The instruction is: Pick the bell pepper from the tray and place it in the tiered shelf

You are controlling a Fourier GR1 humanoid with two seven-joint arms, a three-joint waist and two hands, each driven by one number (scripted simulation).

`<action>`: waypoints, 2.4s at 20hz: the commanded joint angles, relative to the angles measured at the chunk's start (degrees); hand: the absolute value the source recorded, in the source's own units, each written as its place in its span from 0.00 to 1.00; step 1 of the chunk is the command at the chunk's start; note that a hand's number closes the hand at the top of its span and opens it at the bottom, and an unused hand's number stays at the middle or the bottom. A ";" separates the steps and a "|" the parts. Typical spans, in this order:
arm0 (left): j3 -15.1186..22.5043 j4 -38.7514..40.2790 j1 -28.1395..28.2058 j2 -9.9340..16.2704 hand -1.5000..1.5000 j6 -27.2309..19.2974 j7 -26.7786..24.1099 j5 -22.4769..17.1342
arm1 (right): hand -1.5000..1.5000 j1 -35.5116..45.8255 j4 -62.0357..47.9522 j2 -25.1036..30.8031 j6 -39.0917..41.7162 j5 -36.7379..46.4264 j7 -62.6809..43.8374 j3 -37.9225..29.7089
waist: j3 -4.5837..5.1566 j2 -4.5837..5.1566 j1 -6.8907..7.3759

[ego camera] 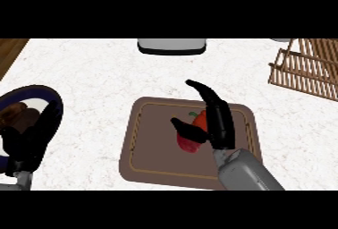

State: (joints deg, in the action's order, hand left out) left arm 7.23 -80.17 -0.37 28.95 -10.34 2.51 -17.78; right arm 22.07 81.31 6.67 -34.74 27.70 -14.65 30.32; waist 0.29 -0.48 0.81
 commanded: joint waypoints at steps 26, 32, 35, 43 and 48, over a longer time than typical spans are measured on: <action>-5.58 2.63 -0.54 1.98 0.50 5.76 -0.14 -2.08 | 0.00 12.92 0.88 -6.18 63.24 25.52 -53.45 8.14 | -0.25 0.36 -0.91; -4.58 0.92 -0.21 -0.78 0.50 4.01 0.60 0.49 | 0.00 11.91 -3.39 -3.86 62.41 28.74 -46.93 4.99 | -0.28 0.47 -0.60; -4.65 -1.77 2.60 -1.45 0.50 4.17 0.91 1.49 | 0.00 10.02 -0.35 -3.96 63.40 30.46 -47.15 2.98 | -0.29 0.37 -0.63; -6.33 3.57 -0.05 -5.91 0.50 5.70 -1.84 5.13 | 0.00 6.99 -5.03 -3.66 58.73 37.01 -36.88 0.69 | -0.28 0.49 -0.73; -8.74 -1.26 -1.05 -4.60 0.50 7.13 4.89 4.70 | 0.00 9.60 -7.79 -4.46 60.07 38.77 -34.18 -3.80 | -0.29 0.47 -0.65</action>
State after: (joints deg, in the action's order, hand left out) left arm 0.06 -80.73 1.12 24.33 -4.08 3.69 -13.29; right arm 31.06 74.04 2.65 24.13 64.89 -49.72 28.62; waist 0.00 0.00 0.24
